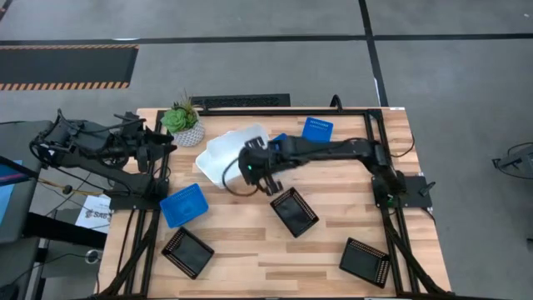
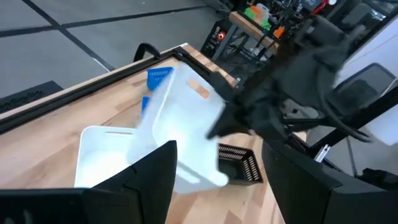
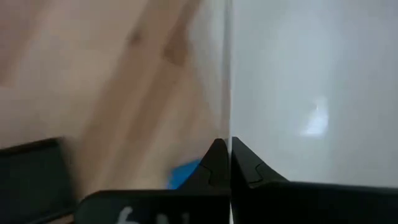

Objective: Stack baskets by color
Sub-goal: Stack the bottom white bin on the white bins

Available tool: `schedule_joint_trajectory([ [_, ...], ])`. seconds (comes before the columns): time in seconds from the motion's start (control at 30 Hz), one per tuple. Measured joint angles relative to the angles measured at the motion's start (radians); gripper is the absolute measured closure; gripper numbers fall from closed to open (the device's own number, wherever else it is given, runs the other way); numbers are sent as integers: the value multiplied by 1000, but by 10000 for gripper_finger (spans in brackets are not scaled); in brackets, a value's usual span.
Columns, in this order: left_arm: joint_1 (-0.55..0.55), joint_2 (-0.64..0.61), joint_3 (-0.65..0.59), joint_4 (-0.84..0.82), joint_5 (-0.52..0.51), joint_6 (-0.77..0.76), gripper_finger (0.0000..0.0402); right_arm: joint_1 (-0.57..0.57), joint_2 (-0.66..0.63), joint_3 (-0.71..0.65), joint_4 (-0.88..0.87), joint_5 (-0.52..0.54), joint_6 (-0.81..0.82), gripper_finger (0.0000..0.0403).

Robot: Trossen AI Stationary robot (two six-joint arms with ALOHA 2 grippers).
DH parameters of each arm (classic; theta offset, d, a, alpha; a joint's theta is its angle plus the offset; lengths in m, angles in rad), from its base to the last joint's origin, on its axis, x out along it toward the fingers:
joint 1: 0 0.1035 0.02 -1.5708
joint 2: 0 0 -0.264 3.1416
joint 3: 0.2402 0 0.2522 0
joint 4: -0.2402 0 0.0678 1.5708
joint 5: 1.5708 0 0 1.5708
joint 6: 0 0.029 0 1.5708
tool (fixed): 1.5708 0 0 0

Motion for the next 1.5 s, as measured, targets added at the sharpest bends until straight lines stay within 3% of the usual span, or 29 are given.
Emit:
schedule_joint_trajectory([
  [0.37, 0, 0, 0, -17, -9, 0, 178, -122, 99, -1, 95, -82, -267, 402],
  [0.8, 0, 0, 0, -18, -37, 0, 178, -129, 119, -1, 138, -137, -451, 403],
  [1.5, 0, 0, 0, -16, -54, 3, 178, -162, 119, -1, 208, -298, -440, 403],
])
